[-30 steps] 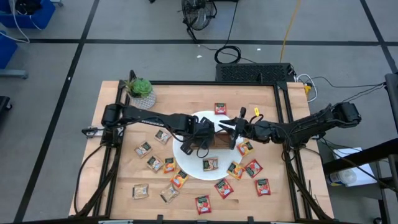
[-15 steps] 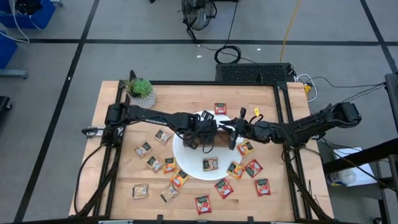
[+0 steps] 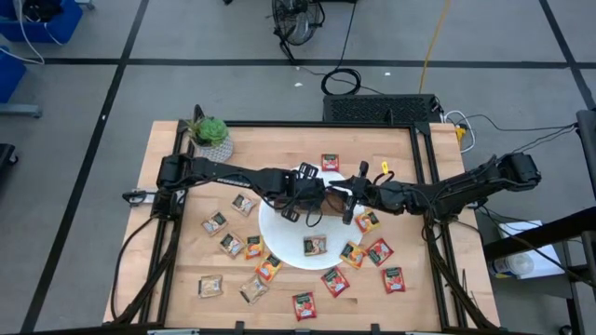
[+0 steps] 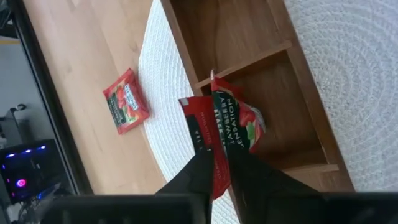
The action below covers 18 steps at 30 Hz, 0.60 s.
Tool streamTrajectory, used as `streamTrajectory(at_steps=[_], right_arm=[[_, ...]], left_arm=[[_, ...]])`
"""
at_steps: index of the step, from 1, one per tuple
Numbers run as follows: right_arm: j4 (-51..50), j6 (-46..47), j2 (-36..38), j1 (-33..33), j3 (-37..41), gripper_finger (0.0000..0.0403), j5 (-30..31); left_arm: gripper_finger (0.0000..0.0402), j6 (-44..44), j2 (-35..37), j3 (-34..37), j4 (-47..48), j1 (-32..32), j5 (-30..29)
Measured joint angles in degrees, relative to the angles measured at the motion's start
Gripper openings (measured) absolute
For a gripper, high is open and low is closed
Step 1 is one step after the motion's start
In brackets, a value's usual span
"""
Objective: Pick & Place Tea
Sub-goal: Put the red tea bag into the middle section of the wooden organizer
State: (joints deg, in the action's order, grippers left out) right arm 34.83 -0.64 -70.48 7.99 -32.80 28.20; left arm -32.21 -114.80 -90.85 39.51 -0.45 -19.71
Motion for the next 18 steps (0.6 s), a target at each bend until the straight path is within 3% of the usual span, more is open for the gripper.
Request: streamTrajectory(at_steps=[3,9,12,14,18], right_arm=[[0.00,0.00,0.00,0.00,0.00,0.0052,-0.01],[0.01,0.00,0.00,0.00,0.00,0.0052,-0.01],[0.02,0.00,0.00,0.00,0.00,0.0052,-0.03],[0.02,0.00,0.00,0.00,0.00,0.0052,-0.01],[-0.45,-0.07,0.52,0.11,0.00,0.0052,-0.01]], left_arm=[[0.0065,-0.82,0.00,0.00,0.02,0.00,-1.55],[0.0064,-2.82,0.31,0.02,0.00,-0.94,-14.05],[0.0057,-1.59,1.57,0.00,-0.62,-1.18,-15.91],[0.0047,-0.63,2.84,-0.10,-0.01,-1.18,-11.74],[0.0008,1.79,4.52,-0.13,1.64,-1.20,11.35]])
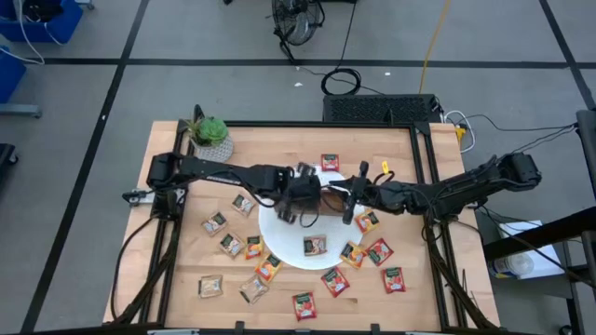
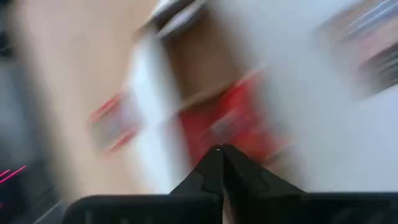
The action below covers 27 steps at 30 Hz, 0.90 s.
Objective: Pick & Place Tea
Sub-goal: Put the red tea bag into the middle section of the wooden organizer
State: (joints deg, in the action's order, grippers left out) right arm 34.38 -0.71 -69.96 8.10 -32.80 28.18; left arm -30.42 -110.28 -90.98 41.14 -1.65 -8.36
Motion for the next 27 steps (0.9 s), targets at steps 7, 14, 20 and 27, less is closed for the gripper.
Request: streamTrajectory(at_steps=[7,14,20,27], right_arm=[[-1.08,-0.24,0.98,0.15,0.00,0.0052,0.00],[-2.58,-0.33,0.95,0.26,0.00,0.0052,0.00],[-2.58,0.05,0.95,0.44,0.00,0.0052,0.01],[-2.67,0.07,0.95,1.05,0.00,0.0052,0.00]], left_arm=[[0.0003,0.00,-2.98,3.95,-3.93,-1.61,4.45],[0.0005,-0.71,-3.69,8.72,-14.75,-4.12,-7.15],[0.0030,-0.75,-3.74,8.36,-14.31,-4.22,-12.08],[0.0073,0.53,-3.74,8.37,-12.83,-5.47,-15.10]])
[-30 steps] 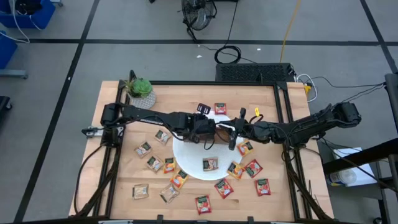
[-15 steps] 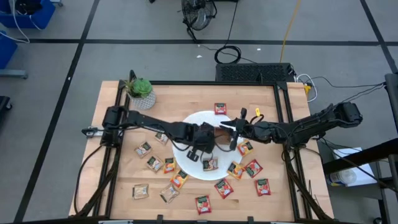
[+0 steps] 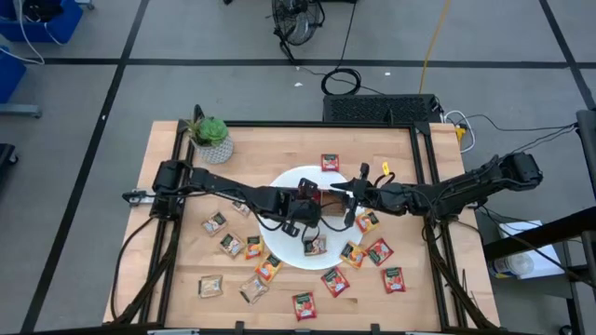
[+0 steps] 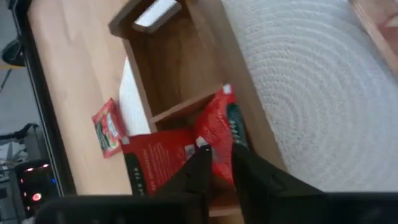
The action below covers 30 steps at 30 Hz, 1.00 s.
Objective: Pick & Place Tea
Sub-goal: Put the red tea bag into the middle section of the wooden organizer
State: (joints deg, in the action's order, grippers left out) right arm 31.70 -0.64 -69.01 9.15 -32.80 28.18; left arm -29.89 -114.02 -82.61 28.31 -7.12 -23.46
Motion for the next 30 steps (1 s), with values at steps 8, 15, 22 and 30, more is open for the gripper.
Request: streamTrajectory(at_steps=[8,15,22,30], right_arm=[[-0.28,0.00,0.00,0.00,0.00,0.0052,0.00],[-0.28,0.44,0.00,0.00,0.00,0.0052,0.00],[-0.30,0.46,0.00,0.00,0.00,0.0052,0.00],[-0.28,0.52,0.00,0.00,0.00,0.0052,0.00]], left_arm=[[0.0156,0.50,0.00,0.00,0.33,-1.99,-0.13],[0.0190,3.30,0.00,0.00,1.17,-0.77,-0.11],[0.0178,6.64,0.01,0.53,3.35,2.26,2.73],[0.0153,7.73,0.15,0.76,3.25,3.09,5.20]])
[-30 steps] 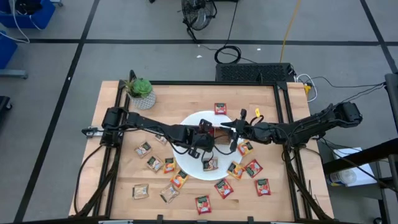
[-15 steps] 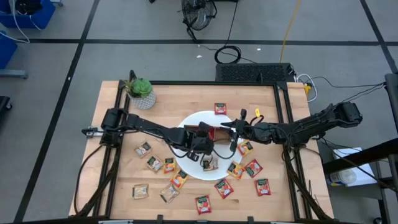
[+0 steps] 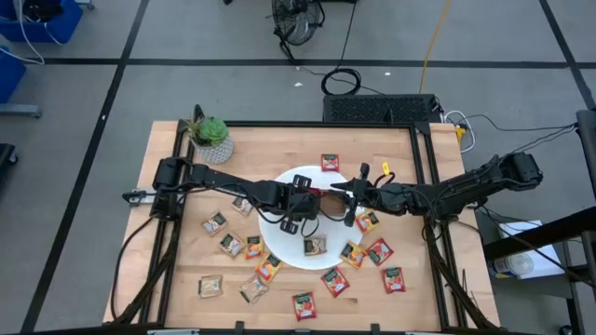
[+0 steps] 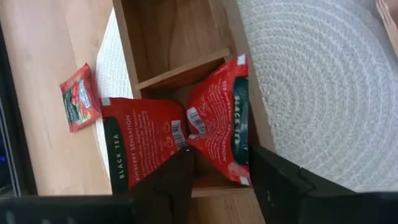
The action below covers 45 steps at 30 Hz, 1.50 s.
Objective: Pick & Place Tea
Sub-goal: Put the red tea bag into the middle section of the wooden organizer
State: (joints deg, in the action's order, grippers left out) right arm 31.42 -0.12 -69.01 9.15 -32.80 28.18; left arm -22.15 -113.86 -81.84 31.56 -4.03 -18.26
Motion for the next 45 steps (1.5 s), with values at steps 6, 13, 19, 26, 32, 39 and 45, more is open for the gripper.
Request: streamTrajectory(at_steps=[6,13,19,26,32,39,45], right_arm=[[0.00,0.05,0.00,0.00,0.00,0.0052,0.00],[0.00,0.05,0.00,0.00,0.00,0.0052,0.00],[0.04,0.04,0.00,0.01,0.00,0.0052,0.00],[0.07,0.95,0.02,0.00,0.00,0.0052,0.00],[0.02,0.98,0.02,0.00,0.00,0.0052,0.00],[0.00,0.98,0.02,0.00,0.00,0.0052,0.00],[-0.16,1.01,0.02,0.00,0.00,0.0052,0.00]], left_arm=[[0.0115,0.00,0.00,0.04,0.12,0.00,0.26],[0.0010,0.05,-0.13,0.15,0.39,0.00,0.24],[0.0004,0.04,0.26,-0.95,2.89,-0.20,-0.08],[0.0006,-0.17,0.37,-3.75,6.82,1.03,-2.71],[0.0009,-0.15,0.37,-3.80,6.85,3.89,-5.04],[0.0013,1.57,0.37,-3.80,5.52,6.47,-5.70],[0.0045,3.45,0.37,-3.82,4.58,6.94,-5.76]])
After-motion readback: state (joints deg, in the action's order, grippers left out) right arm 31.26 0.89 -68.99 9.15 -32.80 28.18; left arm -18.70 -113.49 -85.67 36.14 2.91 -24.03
